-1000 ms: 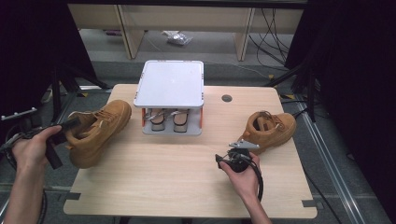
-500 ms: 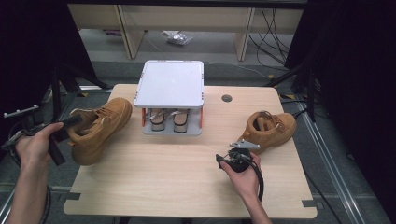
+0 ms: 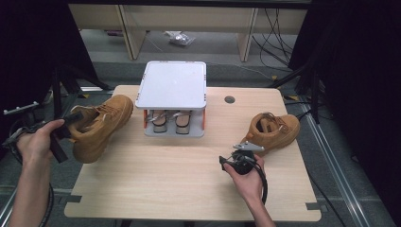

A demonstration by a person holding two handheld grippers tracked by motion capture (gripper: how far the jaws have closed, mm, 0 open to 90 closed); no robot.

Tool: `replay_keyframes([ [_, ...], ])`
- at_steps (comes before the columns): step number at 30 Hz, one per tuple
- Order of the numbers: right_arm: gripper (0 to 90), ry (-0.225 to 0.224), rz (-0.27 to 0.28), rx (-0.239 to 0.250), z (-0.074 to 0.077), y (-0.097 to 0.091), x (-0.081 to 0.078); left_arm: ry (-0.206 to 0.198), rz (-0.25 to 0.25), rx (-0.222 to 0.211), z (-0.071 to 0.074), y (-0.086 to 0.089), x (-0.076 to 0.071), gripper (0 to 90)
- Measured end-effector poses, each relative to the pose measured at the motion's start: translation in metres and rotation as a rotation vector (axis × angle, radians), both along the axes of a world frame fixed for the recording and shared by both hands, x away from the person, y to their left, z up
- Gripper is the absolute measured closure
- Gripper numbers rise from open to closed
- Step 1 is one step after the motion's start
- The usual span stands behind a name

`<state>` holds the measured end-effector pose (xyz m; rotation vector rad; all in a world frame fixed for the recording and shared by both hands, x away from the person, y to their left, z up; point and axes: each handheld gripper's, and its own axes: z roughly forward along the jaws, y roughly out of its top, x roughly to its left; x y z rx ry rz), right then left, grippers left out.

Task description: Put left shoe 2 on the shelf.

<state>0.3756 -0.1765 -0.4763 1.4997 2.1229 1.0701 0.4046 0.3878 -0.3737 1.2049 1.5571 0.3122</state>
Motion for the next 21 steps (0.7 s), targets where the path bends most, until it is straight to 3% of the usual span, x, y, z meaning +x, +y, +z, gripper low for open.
replay_keyframes([
  [21,44.1,0.007,-0.015,0.007,-0.001,0.0,-0.001,-0.004,0.004,-0.021,0.006,-0.008,0.014,80.2],
])
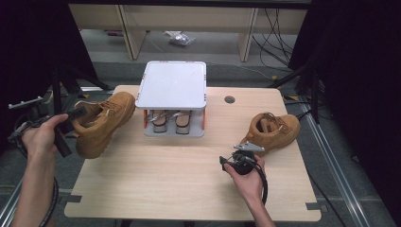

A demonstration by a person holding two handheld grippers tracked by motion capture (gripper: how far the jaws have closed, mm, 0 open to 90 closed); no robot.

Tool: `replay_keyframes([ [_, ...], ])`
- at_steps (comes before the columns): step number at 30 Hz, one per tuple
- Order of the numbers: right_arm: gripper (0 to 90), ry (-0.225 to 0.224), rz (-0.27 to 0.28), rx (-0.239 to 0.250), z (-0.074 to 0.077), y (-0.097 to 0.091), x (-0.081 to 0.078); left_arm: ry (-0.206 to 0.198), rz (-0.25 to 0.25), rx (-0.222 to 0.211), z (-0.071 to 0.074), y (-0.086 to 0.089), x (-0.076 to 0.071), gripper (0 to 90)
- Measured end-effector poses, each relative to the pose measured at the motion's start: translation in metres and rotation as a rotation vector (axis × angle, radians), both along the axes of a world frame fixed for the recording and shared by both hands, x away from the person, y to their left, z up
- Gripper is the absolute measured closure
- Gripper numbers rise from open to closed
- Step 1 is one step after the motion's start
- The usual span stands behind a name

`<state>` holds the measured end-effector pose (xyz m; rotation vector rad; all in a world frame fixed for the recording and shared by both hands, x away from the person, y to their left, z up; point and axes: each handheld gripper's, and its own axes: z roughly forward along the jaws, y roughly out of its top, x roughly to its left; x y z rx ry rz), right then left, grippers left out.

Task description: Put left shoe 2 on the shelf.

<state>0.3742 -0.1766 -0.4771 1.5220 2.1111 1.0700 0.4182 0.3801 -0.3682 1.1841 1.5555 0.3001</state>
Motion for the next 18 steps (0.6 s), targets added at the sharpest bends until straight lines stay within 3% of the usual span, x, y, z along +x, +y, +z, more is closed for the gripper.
replay_keyframes([
  [9,44.1,-0.015,-0.001,-0.019,0.0007,-0.0023,0.0002,0.0,-0.004,0.001,0.0028,-0.004,0.0049,80.1],
  [14,44.2,0.019,-0.018,0.007,0.0011,0.0004,-0.0017,-0.006,-0.004,0.0,0.006,-0.0054,0.0073,80.1],
  [18,44.2,0.0,-0.001,-0.009,0.0004,-0.0018,-0.0001,-0.012,-0.001,-0.003,0.0086,-0.0058,0.0089,80.1],
])
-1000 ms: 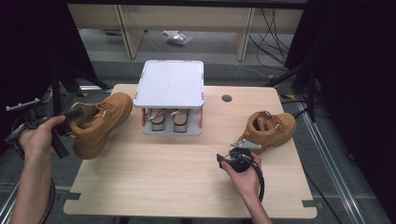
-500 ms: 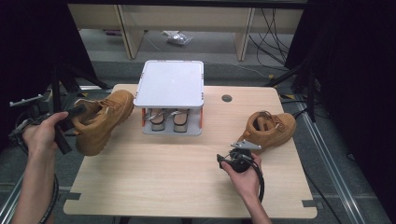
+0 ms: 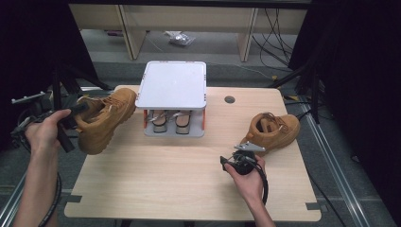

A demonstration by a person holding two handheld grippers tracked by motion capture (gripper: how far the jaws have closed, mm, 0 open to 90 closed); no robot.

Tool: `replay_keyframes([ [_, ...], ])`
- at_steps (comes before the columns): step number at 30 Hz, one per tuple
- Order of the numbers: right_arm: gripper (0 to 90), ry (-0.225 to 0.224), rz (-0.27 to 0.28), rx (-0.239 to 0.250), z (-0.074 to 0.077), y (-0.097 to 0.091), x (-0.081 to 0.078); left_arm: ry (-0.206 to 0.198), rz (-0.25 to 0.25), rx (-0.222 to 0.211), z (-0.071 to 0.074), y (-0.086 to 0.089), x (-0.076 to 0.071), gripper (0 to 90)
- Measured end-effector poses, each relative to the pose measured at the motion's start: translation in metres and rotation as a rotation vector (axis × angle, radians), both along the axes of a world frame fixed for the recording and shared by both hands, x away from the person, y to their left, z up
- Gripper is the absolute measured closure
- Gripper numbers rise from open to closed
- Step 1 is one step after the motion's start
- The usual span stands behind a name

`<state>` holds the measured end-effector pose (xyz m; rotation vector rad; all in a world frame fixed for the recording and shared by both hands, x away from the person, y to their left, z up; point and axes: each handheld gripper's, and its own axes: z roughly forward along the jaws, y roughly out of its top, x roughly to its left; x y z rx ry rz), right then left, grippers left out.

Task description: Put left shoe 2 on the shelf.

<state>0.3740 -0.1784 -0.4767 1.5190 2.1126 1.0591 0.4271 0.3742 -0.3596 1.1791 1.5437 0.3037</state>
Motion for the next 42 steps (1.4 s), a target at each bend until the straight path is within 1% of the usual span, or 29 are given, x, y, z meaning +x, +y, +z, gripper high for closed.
replay_keyframes([
  [2,44.1,-0.005,-0.001,-0.005,0.0,0.0,0.0,0.0,-0.002,-0.002,0.001,0.0,0.001,80.1],
  [5,44.1,0.0,0.0,0.0,0.0,0.0,0.0,-0.004,0.0,-0.008,0.002,0.0,0.002,80.1],
  [9,44.1,0.002,0.003,-0.005,-0.001,0.001,0.0,-0.012,0.004,0.0,0.003,0.0,0.003,80.1],
  [10,44.1,-0.004,0.011,0.005,-0.002,0.001,0.0,-0.015,0.005,-0.001,0.004,0.0,0.003,80.1],
  [11,44.1,-0.007,0.005,-0.013,-0.001,0.001,0.0,-0.016,0.007,-0.002,0.004,0.0,0.004,80.1],
  [12,44.1,-0.005,-0.003,-0.021,0.0,0.0,-0.001,-0.017,0.008,-0.001,0.005,0.0,0.004,80.1],
  [13,44.1,0.001,0.001,-0.004,-0.001,0.001,0.0,-0.019,0.01,-0.002,0.005,0.001,0.005,80.1],
  [14,44.1,-0.002,0.008,0.006,-0.001,0.001,0.0,-0.019,0.007,0.001,0.006,0.001,0.005,80.1],
  [15,44.1,-0.005,0.002,-0.011,0.0,0.0,0.0,-0.02,0.009,0.002,0.006,0.001,0.005,80.1],
  [16,44.1,0.018,-0.019,0.014,0.0,0.002,-0.001,-0.022,0.009,0.005,0.007,0.0,0.006,80.1],
  [18,44.1,0.017,-0.017,0.017,0.0,0.002,-0.001,-0.026,0.01,0.003,0.008,0.0,0.006,80.1],
  [19,44.1,-0.002,-0.003,-0.006,-0.001,0.0,0.0,-0.027,0.01,0.0,0.008,0.0,0.006,80.1],
  [20,44.1,-0.002,-0.002,-0.006,-0.001,0.0,0.0,-0.028,0.012,-0.003,0.008,0.0,0.007,80.1],
  [22,44.1,0.002,-0.001,0.015,-0.002,0.001,0.0,-0.031,0.011,-0.007,0.009,0.0,0.008,80.1],
  [23,44.1,0.001,0.002,0.003,-0.001,0.0,0.0,-0.031,0.012,-0.009,0.01,0.0,0.008,80.1],
  [25,44.1,-0.002,-0.003,-0.004,0.0,0.0,0.0,-0.033,0.014,-0.008,0.012,0.0,0.009,80.1],
  [27,44.1,0.007,-0.004,0.005,-0.001,0.0,0.0,-0.036,0.014,-0.008,0.013,0.0,0.009,80.1],
  [28,44.1,0.006,-0.006,0.002,-0.001,0.0,0.0,-0.038,0.017,-0.014,0.014,-0.001,0.01,80.1],
  [29,44.1,0.003,-0.007,-0.002,-0.001,0.0,0.0,-0.034,0.02,-0.041,0.015,-0.002,0.01,80.1],
  [30,44.1,-0.011,0.004,0.003,-0.002,0.0,0.001,-0.037,0.02,-0.033,0.015,-0.002,0.01,80.1],
  [32,44.1,0.0,-0.009,-0.01,-0.001,0.0,0.0,-0.04,0.021,-0.034,0.016,-0.002,0.011,80.1],
  [37,44.1,0.005,-0.006,0.004,-0.001,0.0,0.001,-0.043,0.018,-0.033,0.018,-0.002,0.012,80.1],
  [38,44.1,-0.001,-0.005,0.001,-0.002,0.0,0.001,-0.044,0.02,-0.034,0.019,-0.002,0.012,80.1],
  [39,44.1,0.003,-0.008,0.0,-0.002,0.0,0.001,-0.047,0.013,-0.025,0.019,-0.002,0.012,80.0],
  [40,44.1,0.002,-0.006,0.0,-0.002,-0.001,0.001,-0.058,0.01,0.012,0.018,0.0,0.012,80.1],
  [42,44.2,-0.002,-0.003,-0.002,-0.002,-0.001,0.001,-0.059,0.015,0.01,0.018,-0.001,0.013,80.1],
])
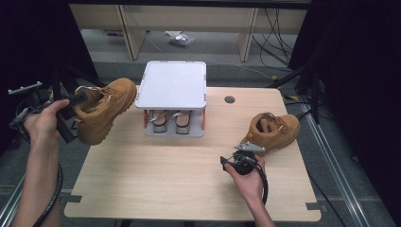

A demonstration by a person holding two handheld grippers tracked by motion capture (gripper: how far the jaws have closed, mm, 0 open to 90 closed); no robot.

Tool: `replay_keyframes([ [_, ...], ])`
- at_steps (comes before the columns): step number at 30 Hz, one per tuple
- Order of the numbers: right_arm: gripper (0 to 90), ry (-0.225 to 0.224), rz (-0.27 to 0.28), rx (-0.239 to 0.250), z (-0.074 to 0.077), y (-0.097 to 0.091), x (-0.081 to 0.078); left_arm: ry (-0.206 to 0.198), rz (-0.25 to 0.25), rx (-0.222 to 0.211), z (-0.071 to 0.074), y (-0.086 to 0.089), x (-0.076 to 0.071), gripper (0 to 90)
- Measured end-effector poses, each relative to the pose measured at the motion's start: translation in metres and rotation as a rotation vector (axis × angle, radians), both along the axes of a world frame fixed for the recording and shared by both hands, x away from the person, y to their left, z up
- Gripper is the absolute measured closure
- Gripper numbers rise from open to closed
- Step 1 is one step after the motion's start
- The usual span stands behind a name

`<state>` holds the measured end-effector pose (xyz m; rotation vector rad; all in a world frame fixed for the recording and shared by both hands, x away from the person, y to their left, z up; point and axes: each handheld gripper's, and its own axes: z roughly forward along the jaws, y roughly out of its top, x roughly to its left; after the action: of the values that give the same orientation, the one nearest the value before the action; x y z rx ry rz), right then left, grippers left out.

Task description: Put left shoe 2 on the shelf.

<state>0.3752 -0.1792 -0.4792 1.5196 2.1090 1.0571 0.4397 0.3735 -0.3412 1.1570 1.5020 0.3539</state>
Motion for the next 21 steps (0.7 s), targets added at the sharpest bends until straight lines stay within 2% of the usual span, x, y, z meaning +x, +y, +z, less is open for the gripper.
replay_keyframes([
  [2,44.1,0.001,0.0,-0.002,-0.001,0.0,0.0,0.001,0.003,-0.002,0.0,0.0,0.001,80.0],
  [3,44.1,0.002,0.006,0.013,-0.002,0.0,0.001,0.002,0.002,-0.001,0.001,0.0,0.001,80.1],
  [9,44.1,0.005,0.003,-0.006,-0.001,0.001,0.0,-0.006,0.004,-0.01,0.005,0.0,0.003,80.1],
  [11,44.1,0.006,0.002,-0.007,-0.001,0.001,0.0,0.001,0.009,-0.057,0.007,-0.002,0.003,80.1],
  [14,44.1,0.005,-0.004,-0.005,-0.002,0.001,0.0,-0.008,0.012,-0.057,0.009,-0.003,0.005,80.0],
  [15,44.1,0.005,-0.001,0.001,-0.001,0.001,0.0,-0.014,0.004,-0.019,0.011,-0.001,0.005,80.0],
  [21,44.1,0.003,0.001,-0.003,-0.001,0.0,0.0,-0.019,0.011,-0.031,0.013,-0.002,0.006,80.0],
])
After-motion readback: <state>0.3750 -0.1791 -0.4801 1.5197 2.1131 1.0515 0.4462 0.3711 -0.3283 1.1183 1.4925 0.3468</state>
